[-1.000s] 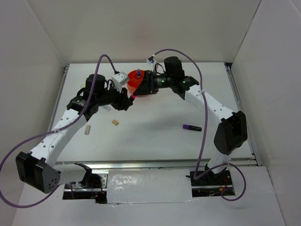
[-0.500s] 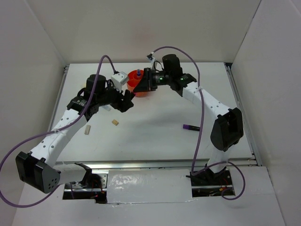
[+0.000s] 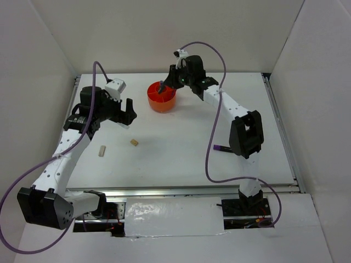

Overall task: Sort the stationery into containers
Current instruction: Place the pen in the storage box, then pick up the pen from the center of the board.

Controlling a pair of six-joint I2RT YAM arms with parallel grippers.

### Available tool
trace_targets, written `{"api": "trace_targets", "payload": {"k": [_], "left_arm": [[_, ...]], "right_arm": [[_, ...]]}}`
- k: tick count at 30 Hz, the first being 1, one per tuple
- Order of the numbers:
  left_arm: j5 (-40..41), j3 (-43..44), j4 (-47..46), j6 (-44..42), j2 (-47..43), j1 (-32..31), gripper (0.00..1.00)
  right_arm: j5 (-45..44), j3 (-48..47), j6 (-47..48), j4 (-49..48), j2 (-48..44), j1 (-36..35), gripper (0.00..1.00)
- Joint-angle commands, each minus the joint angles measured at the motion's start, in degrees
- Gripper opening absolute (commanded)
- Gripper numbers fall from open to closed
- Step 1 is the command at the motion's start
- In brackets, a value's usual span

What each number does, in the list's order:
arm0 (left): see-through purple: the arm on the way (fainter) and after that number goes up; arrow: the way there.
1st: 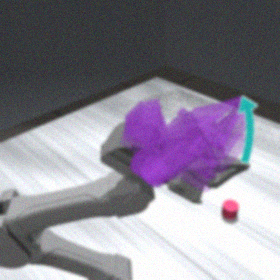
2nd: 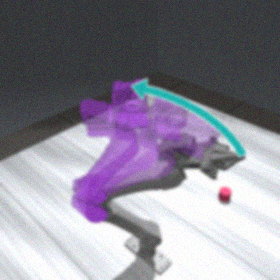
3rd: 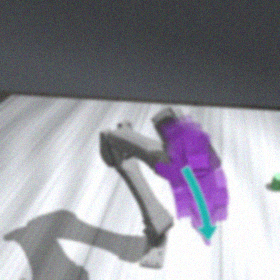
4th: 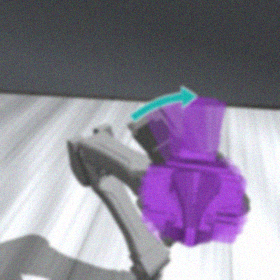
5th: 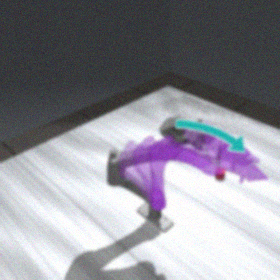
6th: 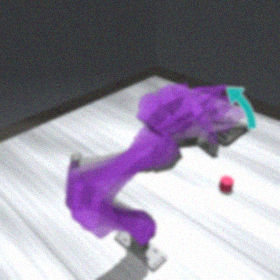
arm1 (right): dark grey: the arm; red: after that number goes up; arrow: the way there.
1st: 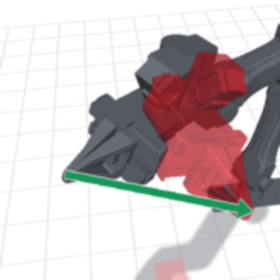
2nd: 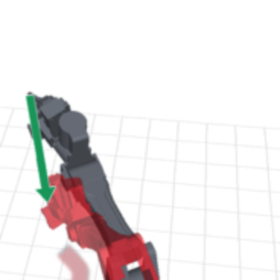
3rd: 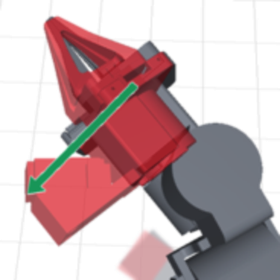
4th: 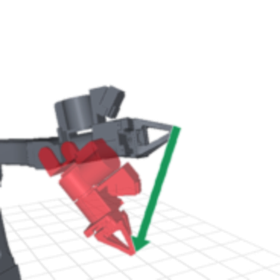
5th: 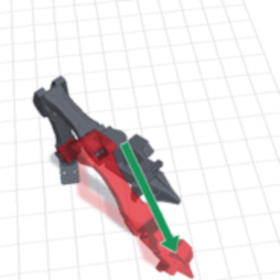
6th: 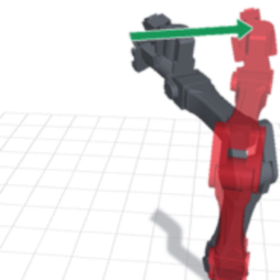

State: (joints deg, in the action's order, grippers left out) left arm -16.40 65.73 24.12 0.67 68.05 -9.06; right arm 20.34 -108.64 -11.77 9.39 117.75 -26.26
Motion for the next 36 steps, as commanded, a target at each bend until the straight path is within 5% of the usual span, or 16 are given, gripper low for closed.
{"api": "trace_targets", "payload": {"k": [1, 11, 17, 22, 24, 33, 36], "left_arm": [[-1.6, -0.3, -0.7, 0.9, -0.4, 1.8, 0.99], [-3.9, -2.1, -1.7, 0.7, -0.7, 4.3, 0.99], [-4.1, -1.9, -1.6, 0.3, -0.6, 4.4, 0.99], [-6.5, 0.2, -1.0, -2.8, 0.9, 4.3, 0.99], [-13.3, 0.6, -1.3, -6.2, 1.9, 3.8, 0.96], [-18.5, 10.6, 2.5, -18.6, 21.1, -19.6, 0.8], [-22.3, 17.0, 0.8, -16.2, 28.0, -20.7, 0.79]], "right_arm": [[-4.3, -4.3, 3.8, -2.1, 3.1, -0.9, 0.0], [-6.6, -2.8, 8.0, -3.4, 6.3, -3.4, 0.0], [-8.7, -4.9, 10.6, -1.0, 6.5, -5.7, 0.55], [-8.5, -2.9, 11.2, 3.0, -0.5, -4.2, 0.58], [-6.5, -1.1, 11.2, 6.1, -4.3, -2.4, 0.57], [1.0, 21.3, 11.1, 18.4, -32.7, 15.5, 0.49], [1.7, 27.5, 18.8, 25.3, -38.3, 19.0, 0.46]]}}
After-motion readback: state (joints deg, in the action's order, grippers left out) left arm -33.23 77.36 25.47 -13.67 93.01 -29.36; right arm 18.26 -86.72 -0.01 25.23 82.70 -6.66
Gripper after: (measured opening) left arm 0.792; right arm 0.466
